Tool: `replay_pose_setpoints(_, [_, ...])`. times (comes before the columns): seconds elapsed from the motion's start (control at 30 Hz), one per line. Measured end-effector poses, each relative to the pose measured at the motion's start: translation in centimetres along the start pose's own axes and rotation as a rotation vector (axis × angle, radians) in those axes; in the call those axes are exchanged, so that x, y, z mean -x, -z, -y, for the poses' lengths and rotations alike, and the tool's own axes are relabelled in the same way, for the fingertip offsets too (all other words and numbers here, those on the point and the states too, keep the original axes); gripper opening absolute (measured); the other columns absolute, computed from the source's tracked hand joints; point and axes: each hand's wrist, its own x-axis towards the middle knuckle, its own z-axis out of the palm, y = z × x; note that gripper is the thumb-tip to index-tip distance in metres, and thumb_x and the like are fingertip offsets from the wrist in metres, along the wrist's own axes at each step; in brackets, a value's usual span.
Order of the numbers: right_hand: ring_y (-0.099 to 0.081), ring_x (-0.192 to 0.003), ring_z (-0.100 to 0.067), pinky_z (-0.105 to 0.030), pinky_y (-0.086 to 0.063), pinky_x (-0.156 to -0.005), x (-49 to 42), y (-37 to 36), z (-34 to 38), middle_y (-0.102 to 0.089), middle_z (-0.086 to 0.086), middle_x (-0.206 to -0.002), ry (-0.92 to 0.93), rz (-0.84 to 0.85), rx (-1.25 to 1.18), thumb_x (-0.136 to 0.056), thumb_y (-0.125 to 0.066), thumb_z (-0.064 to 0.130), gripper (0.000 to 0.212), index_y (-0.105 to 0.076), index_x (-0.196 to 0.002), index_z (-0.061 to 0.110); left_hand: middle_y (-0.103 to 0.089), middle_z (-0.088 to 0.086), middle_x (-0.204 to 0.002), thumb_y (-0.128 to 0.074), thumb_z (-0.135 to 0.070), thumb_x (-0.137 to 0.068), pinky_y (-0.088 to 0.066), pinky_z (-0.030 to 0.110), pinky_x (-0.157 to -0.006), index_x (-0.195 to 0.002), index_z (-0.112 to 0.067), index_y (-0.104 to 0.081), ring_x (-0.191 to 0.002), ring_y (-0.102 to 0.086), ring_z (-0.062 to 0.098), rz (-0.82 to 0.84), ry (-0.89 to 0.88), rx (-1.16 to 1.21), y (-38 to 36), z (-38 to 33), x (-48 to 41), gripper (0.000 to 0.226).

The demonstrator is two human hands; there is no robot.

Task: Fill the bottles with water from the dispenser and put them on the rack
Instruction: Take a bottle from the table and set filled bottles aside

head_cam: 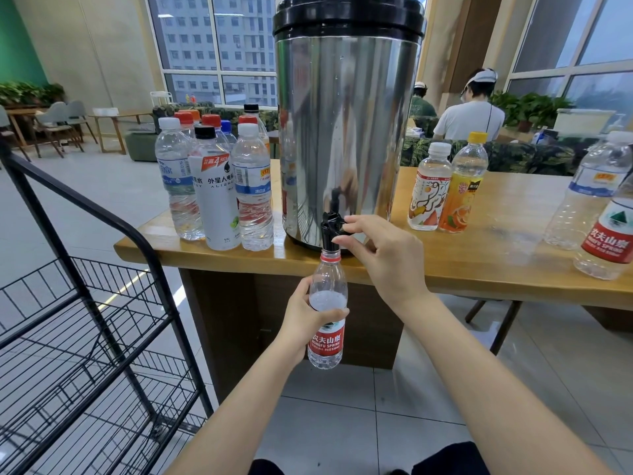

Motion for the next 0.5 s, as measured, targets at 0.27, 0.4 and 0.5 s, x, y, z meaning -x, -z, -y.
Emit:
replay_pose_setpoints(0.27, [-0.07, -0.092, -0.015, -0.022, -0.055, -0.068, 0.08, -0.25, -0.27, -0.073, -0.004, -0.107, 0.027, -0.033, -0.005, -0.089, -0.059, 0.041, 0.037, -0.073, -0.102, 0.01, -0.058, 0.002, -0.129, -0.085, -0.013, -0.072, -0.05, 0.044, -0.097, -0.134, -0.028, -0.045, -0.115, -0.057, 0.022, -0.005, 0.009, -0.009, -0.06, 0.1, -0.12, 0.076])
replay_pose_setpoints(0.4, [-0.07, -0.088, -0.014, -0.018, -0.051, -0.067, 0.1, -0.29, -0.31, -0.072, -0.004, -0.108, 0.025, -0.033, -0.008, -0.089, -0.059, 0.041, 0.037, -0.073, -0.102, 0.009, -0.058, 0.001, -0.128, -0.085, -0.013, -0.072, -0.05, 0.039, -0.092, -0.134, -0.028, -0.045, -0.113, -0.057, 0.02, -0.005, 0.006, -0.006, -0.03, 0.12, -0.09, 0.075])
replay_pose_setpoints(0.5, [-0.07, -0.088, -0.014, -0.017, -0.049, -0.068, 0.11, -0.28, -0.32, -0.072, -0.004, -0.108, 0.018, -0.03, -0.007, -0.089, -0.059, 0.041, 0.036, -0.073, -0.102, 0.009, -0.058, 0.002, -0.129, -0.086, -0.013, -0.071, -0.05, 0.044, -0.097, -0.135, -0.028, -0.045, -0.115, -0.057, 0.022, -0.002, 0.01, -0.008, 0.02, 0.1, -0.07, 0.076])
